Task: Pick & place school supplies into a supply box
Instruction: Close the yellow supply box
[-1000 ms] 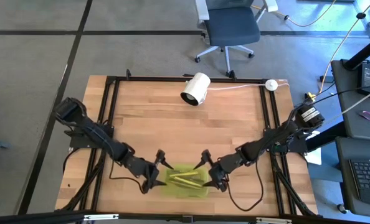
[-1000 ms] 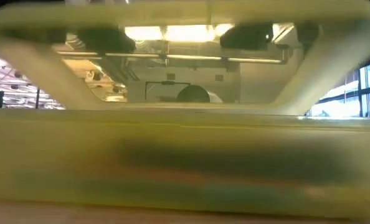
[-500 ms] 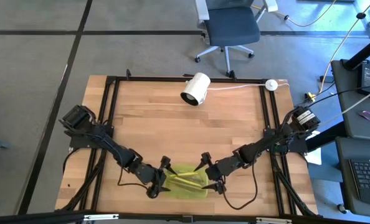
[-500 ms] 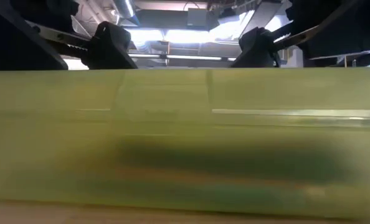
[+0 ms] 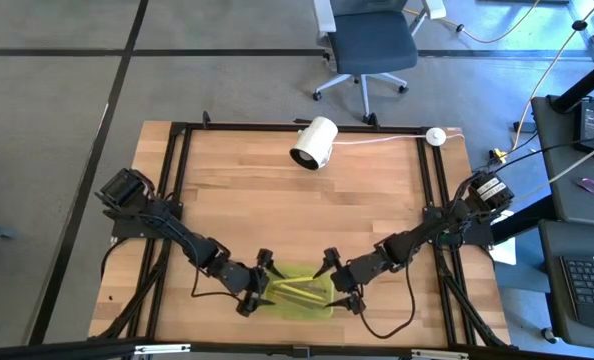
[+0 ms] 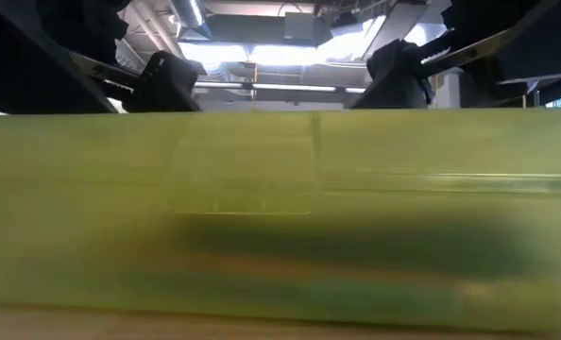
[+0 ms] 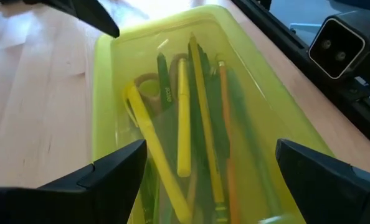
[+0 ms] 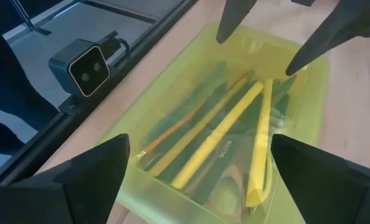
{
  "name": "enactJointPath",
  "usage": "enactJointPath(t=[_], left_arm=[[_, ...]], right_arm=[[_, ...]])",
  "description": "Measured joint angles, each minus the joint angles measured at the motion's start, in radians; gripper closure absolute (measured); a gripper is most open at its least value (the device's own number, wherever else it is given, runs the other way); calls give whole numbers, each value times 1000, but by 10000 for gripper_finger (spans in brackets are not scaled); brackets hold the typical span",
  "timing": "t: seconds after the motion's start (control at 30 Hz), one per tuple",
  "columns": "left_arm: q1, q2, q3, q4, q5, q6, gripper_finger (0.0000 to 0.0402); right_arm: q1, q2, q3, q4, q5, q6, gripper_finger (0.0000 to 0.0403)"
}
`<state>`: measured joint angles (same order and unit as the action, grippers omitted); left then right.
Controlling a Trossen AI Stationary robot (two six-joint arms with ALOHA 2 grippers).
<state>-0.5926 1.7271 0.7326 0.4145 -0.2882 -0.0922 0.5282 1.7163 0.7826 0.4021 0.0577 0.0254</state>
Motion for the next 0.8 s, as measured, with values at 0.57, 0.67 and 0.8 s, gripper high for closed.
enactJointPath(t=[0.57, 0.67, 0.8], left_arm=[[0, 8, 1, -17, 12, -138, 54], [1, 8, 1, -15, 12, -168, 54], [-2, 8, 1, -14, 13, -188, 54]], right_arm=[[-4, 76, 5, -11, 34, 127, 10], [-5, 75, 5, -37, 55, 124, 10], [-5, 75, 5, -53, 61, 99, 10]])
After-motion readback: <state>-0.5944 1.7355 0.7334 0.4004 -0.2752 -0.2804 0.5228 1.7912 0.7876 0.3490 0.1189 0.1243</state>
